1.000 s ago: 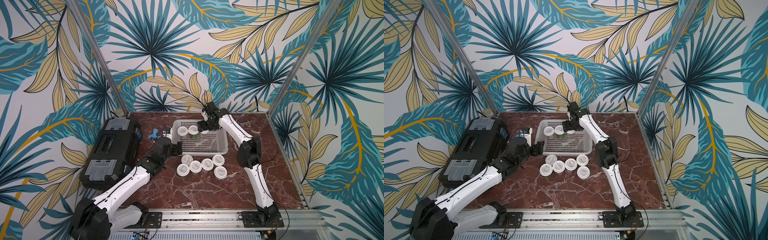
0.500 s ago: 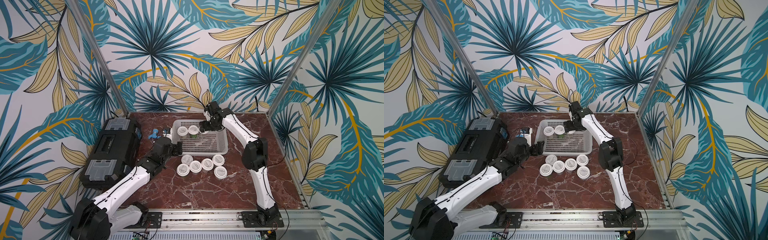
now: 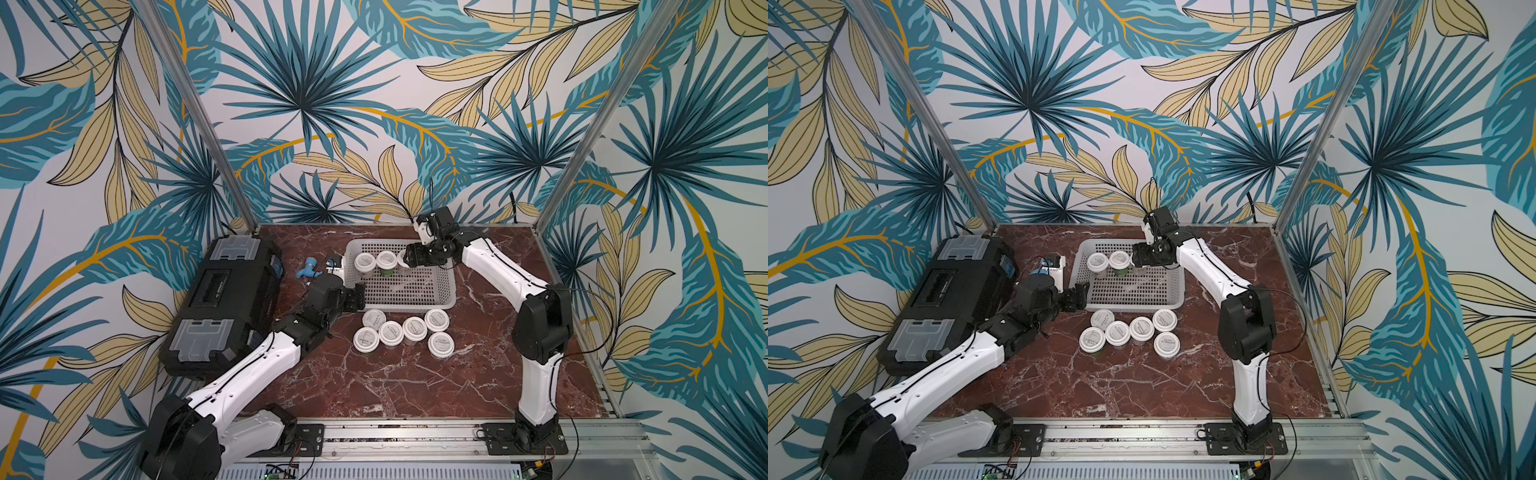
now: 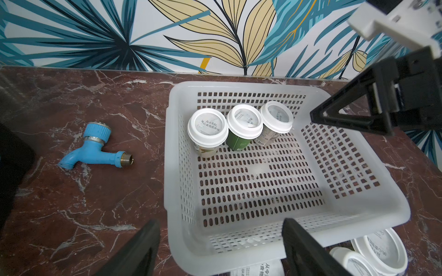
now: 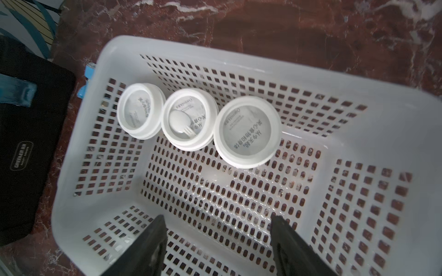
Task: Put the yogurt in the basket
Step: Place the yogurt in the basket.
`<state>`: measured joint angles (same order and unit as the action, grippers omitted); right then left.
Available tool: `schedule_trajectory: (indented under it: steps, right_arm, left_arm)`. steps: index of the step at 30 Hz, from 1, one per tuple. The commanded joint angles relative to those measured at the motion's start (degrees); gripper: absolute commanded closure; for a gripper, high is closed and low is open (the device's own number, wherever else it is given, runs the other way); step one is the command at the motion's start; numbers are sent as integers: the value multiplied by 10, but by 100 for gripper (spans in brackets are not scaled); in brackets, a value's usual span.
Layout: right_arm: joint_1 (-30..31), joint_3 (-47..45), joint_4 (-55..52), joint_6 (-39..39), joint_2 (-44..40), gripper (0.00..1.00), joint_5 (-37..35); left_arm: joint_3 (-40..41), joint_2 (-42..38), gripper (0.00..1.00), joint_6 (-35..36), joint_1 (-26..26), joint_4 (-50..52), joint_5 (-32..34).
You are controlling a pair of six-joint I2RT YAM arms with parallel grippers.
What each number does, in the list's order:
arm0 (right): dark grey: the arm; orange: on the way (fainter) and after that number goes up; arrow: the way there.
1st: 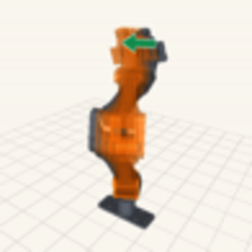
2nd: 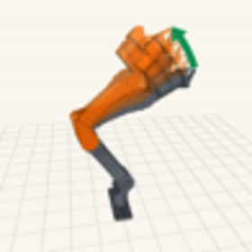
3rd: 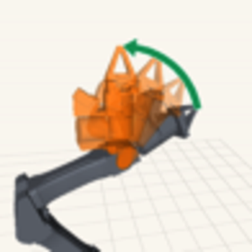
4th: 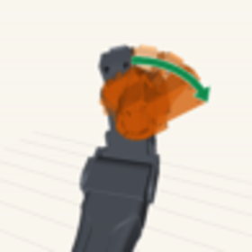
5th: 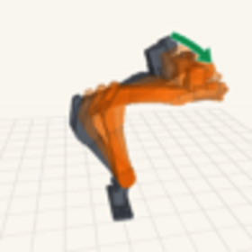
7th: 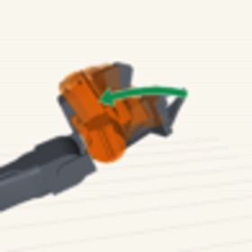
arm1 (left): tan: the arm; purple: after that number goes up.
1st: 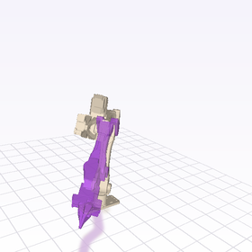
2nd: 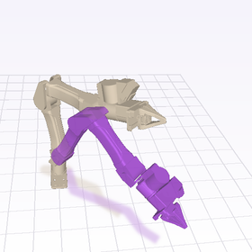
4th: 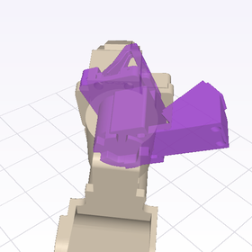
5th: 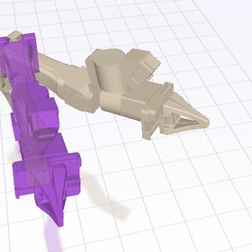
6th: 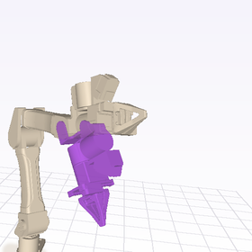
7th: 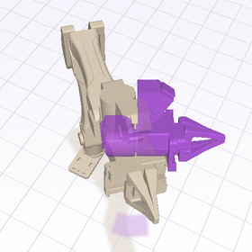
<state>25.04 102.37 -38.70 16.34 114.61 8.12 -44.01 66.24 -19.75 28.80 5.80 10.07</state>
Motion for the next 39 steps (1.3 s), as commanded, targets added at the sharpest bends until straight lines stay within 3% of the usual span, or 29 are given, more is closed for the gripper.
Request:
schedule_trajectory:
  steps: [1,11,22,28,39]
  right_arm:
    - [1,-60,54,15,-69,27,-31]
    - [-13,-195,66,-23,-308,25,-116]
    - [-58,-356,140,-33,-460,24,-153]
    - [-83,-397,160,-30,-490,24,-139]
    - [-86,-418,179,-23,-487,22,-121]
  left_arm:
    - [-55,40,19,9,-2,-4,-35]
    - [-232,228,29,18,25,23,-133]
    - [-472,414,33,46,10,116,-172]
    - [-509,474,33,39,3,114,-192]
    - [-519,512,30,33,-1,85,-232]
